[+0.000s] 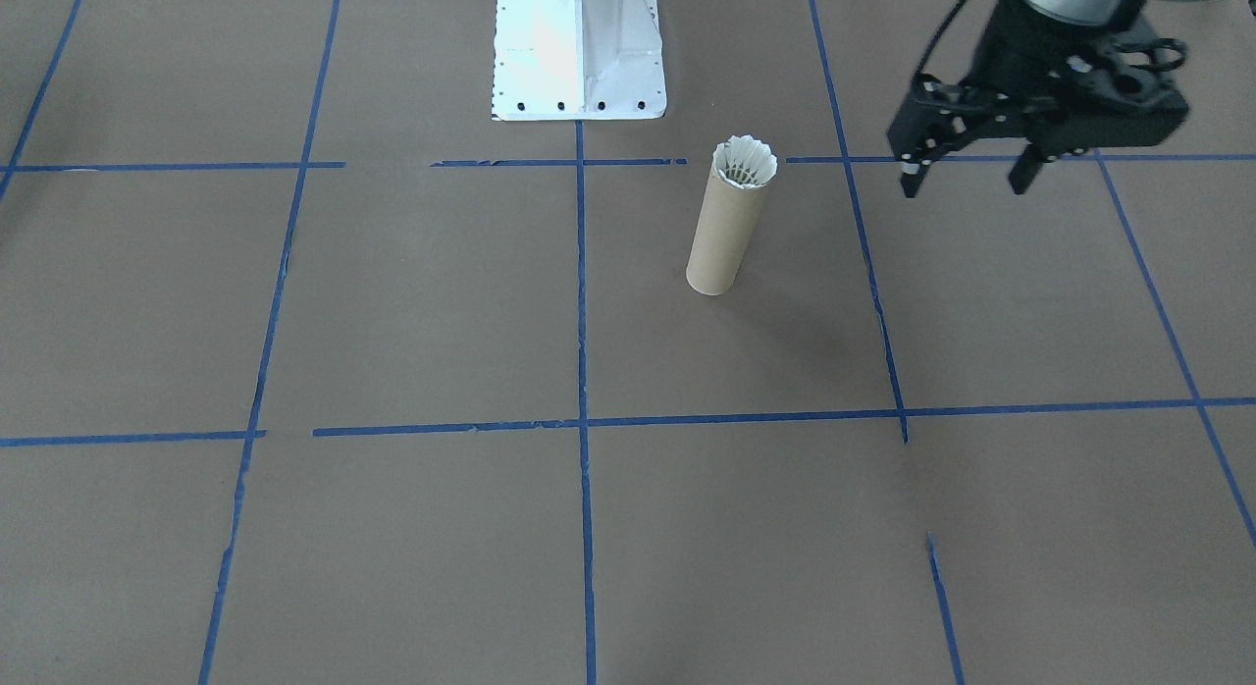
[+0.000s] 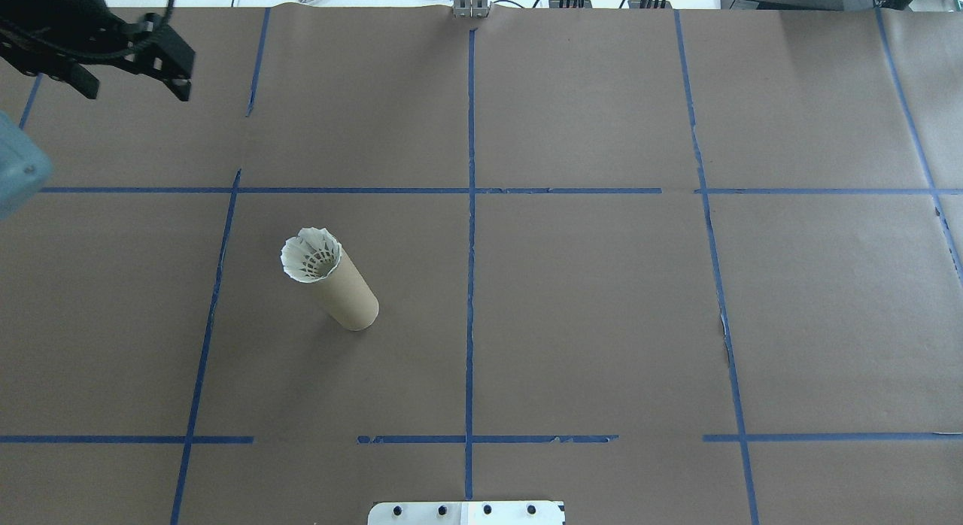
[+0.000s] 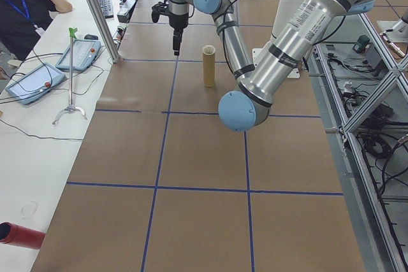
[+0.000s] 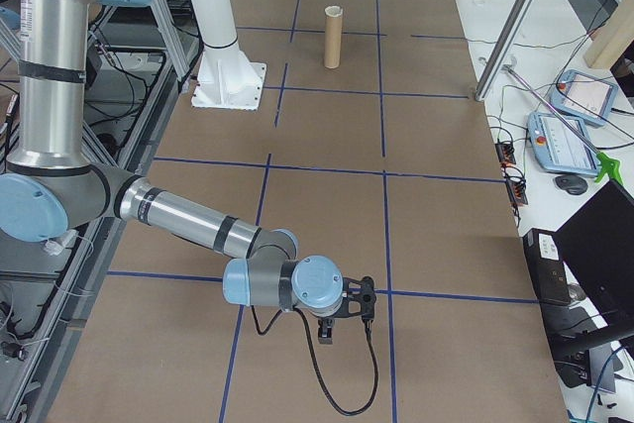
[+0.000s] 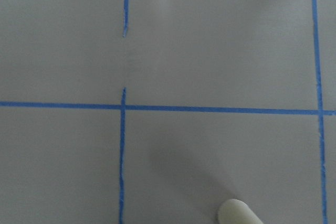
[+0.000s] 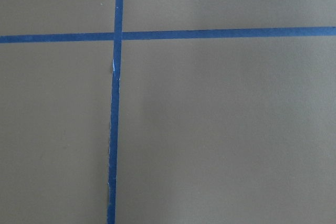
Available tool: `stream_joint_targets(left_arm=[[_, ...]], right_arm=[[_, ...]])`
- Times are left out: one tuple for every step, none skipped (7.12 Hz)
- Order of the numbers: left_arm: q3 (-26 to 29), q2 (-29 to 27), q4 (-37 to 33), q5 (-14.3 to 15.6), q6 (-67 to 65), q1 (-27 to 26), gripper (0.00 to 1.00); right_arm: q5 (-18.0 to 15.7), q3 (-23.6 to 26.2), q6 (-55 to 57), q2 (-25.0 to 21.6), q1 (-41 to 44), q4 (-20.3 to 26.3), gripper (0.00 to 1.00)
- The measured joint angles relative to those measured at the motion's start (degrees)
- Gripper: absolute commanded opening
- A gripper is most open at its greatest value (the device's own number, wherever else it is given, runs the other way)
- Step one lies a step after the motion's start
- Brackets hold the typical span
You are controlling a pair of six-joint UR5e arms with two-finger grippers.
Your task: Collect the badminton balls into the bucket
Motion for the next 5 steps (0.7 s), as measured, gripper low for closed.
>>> stream_joint_targets(left_arm=[[0.8,4.2,-1.1,-1.0,9.8,-5.5,1.0],[2.7,7.5,-1.7,-1.7,19.8,-11.0,1.0],[5.2,10.3,-2.1,-2.2,29.0,-16.2,1.0],[7.7,13.9,-4.4,-2.8,36.6,-20.6,1.0],[10.3,18.7,-10.1,-3.8,41.5,-24.1,1.0]], right_arm=[[0.0,0.0,0.0,0.0,0.0,0.0,1.0],[0.0,0.0,0.0,0.0,0.0,0.0,1.0],[0.0,0.0,0.0,0.0,0.0,0.0,1.0],[0.0,0.0,0.0,0.0,0.0,0.0,1.0],[0.0,-0.1,0.0,0.0,0.0,0.0,1.0]])
